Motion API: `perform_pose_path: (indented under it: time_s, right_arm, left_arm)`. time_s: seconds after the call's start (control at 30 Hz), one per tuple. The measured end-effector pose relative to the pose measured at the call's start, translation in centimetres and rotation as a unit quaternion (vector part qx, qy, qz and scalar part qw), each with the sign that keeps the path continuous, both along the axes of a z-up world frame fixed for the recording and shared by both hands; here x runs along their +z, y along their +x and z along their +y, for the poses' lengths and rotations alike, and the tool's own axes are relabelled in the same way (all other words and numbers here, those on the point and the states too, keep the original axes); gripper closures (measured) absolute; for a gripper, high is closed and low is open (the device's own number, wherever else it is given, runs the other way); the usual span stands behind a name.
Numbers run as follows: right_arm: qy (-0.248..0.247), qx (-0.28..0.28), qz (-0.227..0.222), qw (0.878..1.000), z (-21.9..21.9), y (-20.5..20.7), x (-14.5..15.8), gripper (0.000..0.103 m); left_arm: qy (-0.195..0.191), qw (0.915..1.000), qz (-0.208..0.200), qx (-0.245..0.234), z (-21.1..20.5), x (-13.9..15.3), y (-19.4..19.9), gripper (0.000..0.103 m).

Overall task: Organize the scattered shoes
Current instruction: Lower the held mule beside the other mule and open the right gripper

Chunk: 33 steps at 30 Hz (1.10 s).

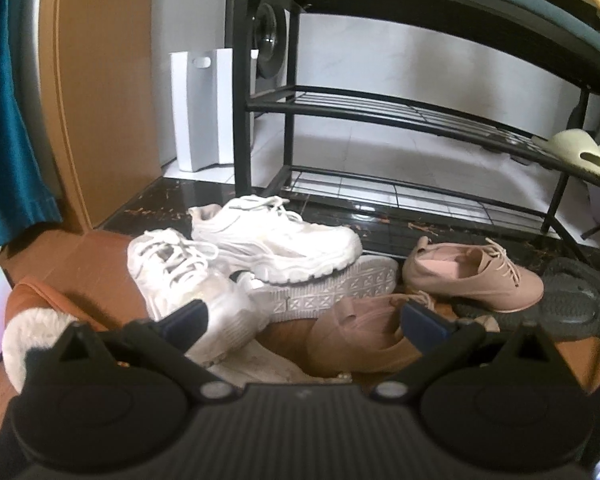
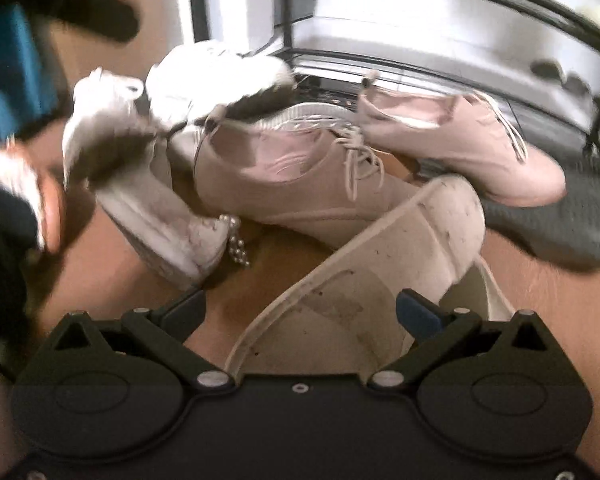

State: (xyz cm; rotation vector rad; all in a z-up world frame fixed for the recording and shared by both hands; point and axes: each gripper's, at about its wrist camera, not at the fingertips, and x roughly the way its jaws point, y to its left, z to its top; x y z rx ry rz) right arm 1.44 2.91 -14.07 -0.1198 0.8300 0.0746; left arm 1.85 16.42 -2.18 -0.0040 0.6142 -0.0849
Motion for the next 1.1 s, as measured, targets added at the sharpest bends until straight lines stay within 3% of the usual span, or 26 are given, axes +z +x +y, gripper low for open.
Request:
perform_pose_path:
  time_s: [0.07, 0.2, 0.3, 0.37, 0.47, 0.67, 0.7, 0.77, 0.83, 1.1]
  right_arm:
    - [-0.010, -0.002, 0.005, 1.000, -0.2, 0.1, -0.4, 0.014]
    - [0.003, 0.029, 0.000, 1.000, -0.9, -0.5, -0.3, 0.026]
    - [0.013, 0.034, -0.003, 0.999, -1.2, -1.1, -0.1, 0.041]
    - [0.038, 0.028, -0.002, 0.999, -2.6, -1.8, 0.6, 0.052]
    - [0.075, 0.027, 0.005, 0.997, -4.6, -2.3, 1.1, 0.058]
    - [0.136, 0.048, 0.004, 0.990, -8.9, -3.6, 1.5, 0.061]
    - [0.144, 0.048, 0.004, 0.988, -9.4, -3.7, 1.5, 0.059]
    - [0.164, 0.034, 0.006, 0.986, -11.1, -3.8, 1.5, 0.045]
    - [0.173, 0.028, 0.005, 0.985, -12.2, -3.9, 1.4, 0.043]
    - [0.153, 0.001, -0.001, 0.988, -15.1, -5.3, 1.9, 0.040]
  left_arm:
    - [0.004, 1.0000, 0.004, 0.005, -0.1, -0.2, 0.0, 0.000]
    - [0.009, 0.9998, 0.013, 0.014, -0.4, -0.5, 0.1, 0.000]
    - [0.012, 0.9997, 0.016, 0.016, -0.7, -0.6, 0.0, 0.000]
    - [0.012, 0.9996, 0.018, 0.016, -0.8, -0.7, -0.1, 0.000]
    - [0.013, 0.9995, 0.023, 0.016, -0.9, -0.9, -0.2, 0.001]
    - [0.011, 0.9993, 0.032, 0.016, -1.2, -1.2, -0.3, 0.000]
    - [0.012, 0.9993, 0.032, 0.016, -1.2, -1.2, -0.4, 0.001]
    - [0.014, 0.9992, 0.033, 0.015, -1.3, -1.3, -0.4, 0.001]
    - [0.015, 0.9991, 0.037, 0.015, -1.5, -1.5, -0.4, 0.001]
    - [0.017, 0.9990, 0.038, 0.013, -1.8, -1.6, -0.5, 0.000]
